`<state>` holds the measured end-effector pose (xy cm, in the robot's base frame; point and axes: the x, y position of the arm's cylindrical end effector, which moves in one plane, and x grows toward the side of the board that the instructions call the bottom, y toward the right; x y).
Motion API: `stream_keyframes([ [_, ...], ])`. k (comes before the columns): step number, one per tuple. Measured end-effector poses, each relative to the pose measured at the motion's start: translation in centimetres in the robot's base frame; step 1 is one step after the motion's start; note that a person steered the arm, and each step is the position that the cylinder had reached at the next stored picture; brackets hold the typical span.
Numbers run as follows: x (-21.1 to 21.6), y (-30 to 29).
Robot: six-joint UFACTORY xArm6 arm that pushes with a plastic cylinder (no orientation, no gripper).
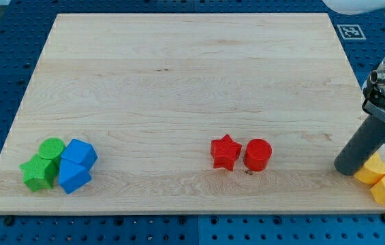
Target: Move the red circle to the left side of the yellow heart
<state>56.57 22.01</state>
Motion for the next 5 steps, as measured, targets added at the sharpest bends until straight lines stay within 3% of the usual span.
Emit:
stream_keyframes([
  [4,-0.6,0.6],
  [5,-2.2,-2.8],
])
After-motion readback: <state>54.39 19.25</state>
